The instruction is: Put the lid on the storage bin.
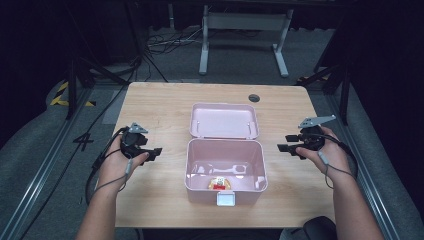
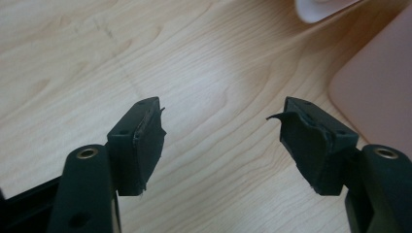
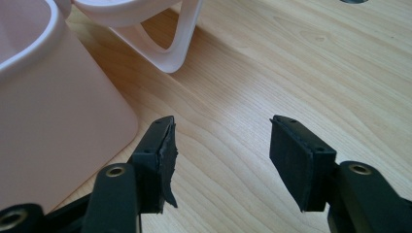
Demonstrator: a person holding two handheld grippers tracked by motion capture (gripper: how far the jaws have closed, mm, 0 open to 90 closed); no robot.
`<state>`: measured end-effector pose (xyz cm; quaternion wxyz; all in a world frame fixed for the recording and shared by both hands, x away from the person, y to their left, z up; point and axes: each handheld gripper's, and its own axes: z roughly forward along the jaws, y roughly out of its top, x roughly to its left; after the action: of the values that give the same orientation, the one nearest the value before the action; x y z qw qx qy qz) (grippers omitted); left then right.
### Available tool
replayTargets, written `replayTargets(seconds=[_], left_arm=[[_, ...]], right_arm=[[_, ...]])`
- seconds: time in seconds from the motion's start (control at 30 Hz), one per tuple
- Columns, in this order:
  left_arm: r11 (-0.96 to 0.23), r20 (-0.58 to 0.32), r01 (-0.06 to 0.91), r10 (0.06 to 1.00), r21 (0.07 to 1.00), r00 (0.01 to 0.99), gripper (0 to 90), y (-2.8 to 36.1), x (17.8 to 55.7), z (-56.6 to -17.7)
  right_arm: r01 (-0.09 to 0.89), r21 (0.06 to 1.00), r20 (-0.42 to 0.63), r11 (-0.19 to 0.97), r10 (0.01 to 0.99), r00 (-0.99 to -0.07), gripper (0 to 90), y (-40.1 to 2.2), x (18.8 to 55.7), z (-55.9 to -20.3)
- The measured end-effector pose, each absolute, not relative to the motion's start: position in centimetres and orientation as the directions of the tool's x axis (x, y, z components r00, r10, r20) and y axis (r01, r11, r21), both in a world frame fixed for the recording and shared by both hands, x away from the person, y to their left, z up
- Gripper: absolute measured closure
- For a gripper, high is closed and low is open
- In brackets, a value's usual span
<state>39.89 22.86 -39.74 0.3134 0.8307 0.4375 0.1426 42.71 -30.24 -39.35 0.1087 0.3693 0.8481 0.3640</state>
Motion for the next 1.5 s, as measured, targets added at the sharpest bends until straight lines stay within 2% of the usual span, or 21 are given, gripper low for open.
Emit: replayTargets(seconds=[0.77, 0.97, 1.1, 1.23, 1.33, 1.5], left_arm=[[-0.402, -0.076, 0.556, 0.758, 0.728, 0.648, 33.7, 20.5, 41.3, -35.9], [-0.427, -0.055, 0.544, 0.749, 0.722, 0.66, 33.7, 19.5, 42.8, -34.8], [-0.389, -0.086, 0.54, 0.747, 0.746, 0.659, 33.2, 19.1, 44.1, -33.9], [-0.401, -0.072, 0.532, 0.745, 0.746, 0.663, 33.1, 18.5, 45.1, -33.4], [-0.368, -0.122, 0.53, 0.724, 0.764, 0.679, 32.7, 18.1, 45.9, -33.4], [-0.374, -0.107, 0.525, 0.73, 0.764, 0.675, 32.7, 17.4, 47.7, -33.4]], right_arm=[[0.523, 0.728, 0.052, 0.442, 0.726, -0.686, 39.0, -31.6, 40.5, -39.8], [0.503, 0.731, 0.037, 0.462, 0.709, -0.704, 38.5, -31.4, 40.2, -40.0], [0.503, 0.731, 0.037, 0.461, 0.709, -0.704, 38.2, -31.4, 40.1, -40.0], [0.503, 0.733, 0.038, 0.458, 0.711, -0.702, 37.9, -31.5, 40.0, -40.0], [0.502, 0.732, 0.037, 0.46, 0.71, -0.703, 37.8, -31.4, 39.9, -40.1], [0.506, 0.728, 0.039, 0.463, 0.709, -0.704, 37.6, -31.4, 39.7, -40.3]])
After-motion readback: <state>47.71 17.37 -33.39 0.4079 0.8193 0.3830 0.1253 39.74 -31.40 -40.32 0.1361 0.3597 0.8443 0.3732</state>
